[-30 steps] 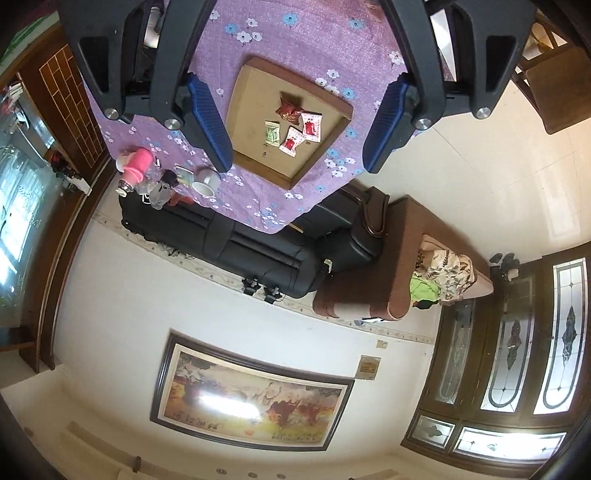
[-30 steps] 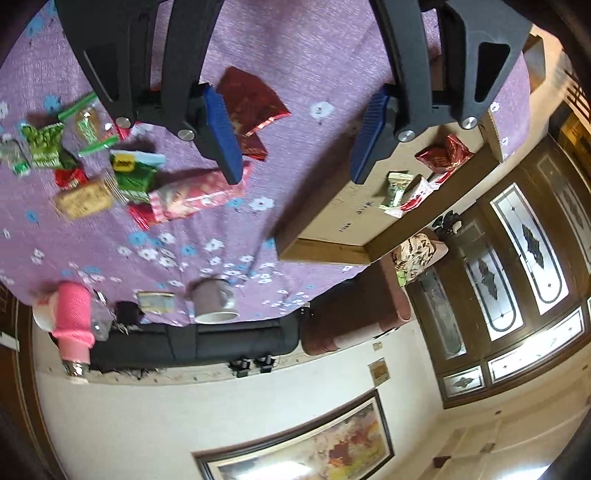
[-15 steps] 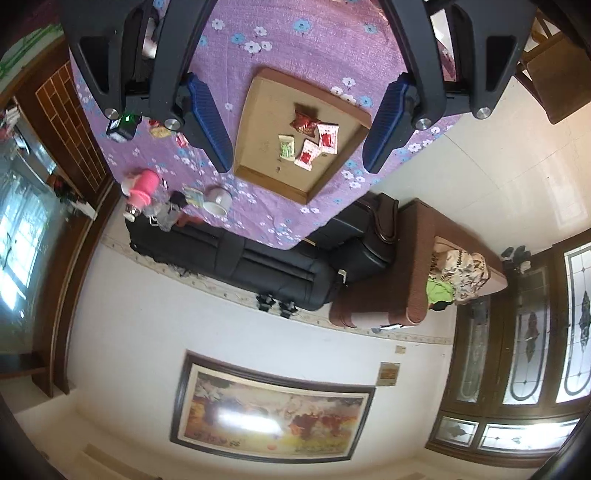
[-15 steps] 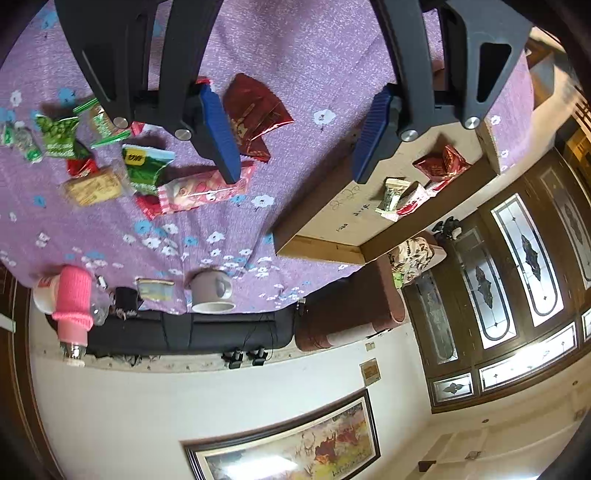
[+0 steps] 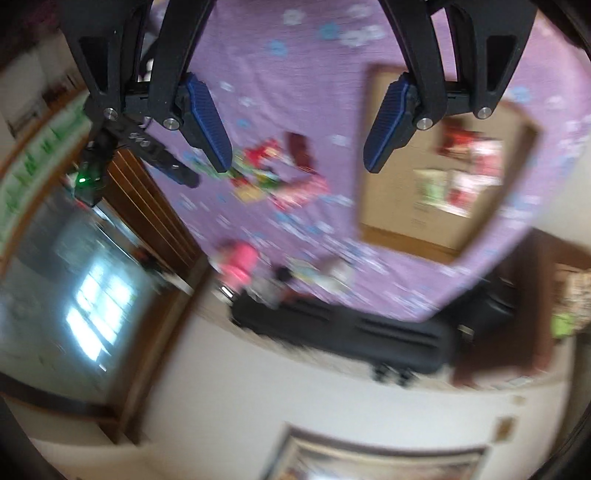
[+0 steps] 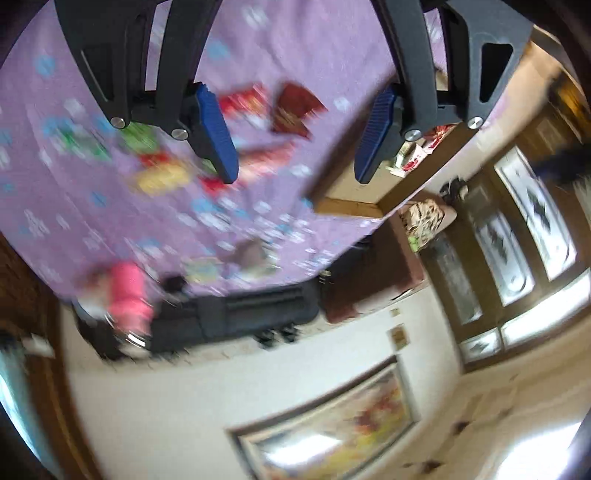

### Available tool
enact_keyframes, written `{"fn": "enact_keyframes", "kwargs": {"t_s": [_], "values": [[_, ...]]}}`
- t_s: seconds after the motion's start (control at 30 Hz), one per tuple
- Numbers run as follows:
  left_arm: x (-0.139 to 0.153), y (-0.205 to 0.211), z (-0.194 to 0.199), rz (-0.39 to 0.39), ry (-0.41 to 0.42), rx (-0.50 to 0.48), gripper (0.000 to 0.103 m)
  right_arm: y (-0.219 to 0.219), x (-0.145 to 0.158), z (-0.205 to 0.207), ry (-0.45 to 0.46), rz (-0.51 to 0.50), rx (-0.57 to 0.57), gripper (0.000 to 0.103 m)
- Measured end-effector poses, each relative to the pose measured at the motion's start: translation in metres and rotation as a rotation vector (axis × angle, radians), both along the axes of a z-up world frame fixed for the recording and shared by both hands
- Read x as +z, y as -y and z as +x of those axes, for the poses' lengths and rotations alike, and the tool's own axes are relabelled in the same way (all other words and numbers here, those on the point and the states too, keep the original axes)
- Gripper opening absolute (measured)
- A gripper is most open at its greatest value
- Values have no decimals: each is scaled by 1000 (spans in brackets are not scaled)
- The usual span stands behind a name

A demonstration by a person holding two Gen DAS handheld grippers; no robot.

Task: Organize snacks
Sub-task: 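Grasp the red candy packet with the right tool while the left tool grasps the dark red foil packet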

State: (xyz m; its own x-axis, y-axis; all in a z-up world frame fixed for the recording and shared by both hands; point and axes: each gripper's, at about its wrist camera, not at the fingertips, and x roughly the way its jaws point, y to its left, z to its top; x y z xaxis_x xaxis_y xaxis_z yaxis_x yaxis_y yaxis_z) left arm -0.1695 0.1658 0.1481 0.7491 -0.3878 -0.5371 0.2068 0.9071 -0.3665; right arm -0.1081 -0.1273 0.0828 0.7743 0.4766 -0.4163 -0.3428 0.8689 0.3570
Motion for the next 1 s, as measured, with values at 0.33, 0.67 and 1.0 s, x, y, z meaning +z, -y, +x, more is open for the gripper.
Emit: {"fn": "enact_keyframes", "kwargs": {"t_s": [0.33, 0.67, 1.0], "values": [[-62, 42, 48, 4, -172, -118, 73, 58, -36, 7, -268, -7, -7, 70], [-61, 21, 60, 33, -143, -96, 66, -62, -76, 92, -457, -106, 14, 70], [-82, 61, 100, 78, -203, -156, 66, -50, -84, 92, -421, -165, 10, 35]]}}
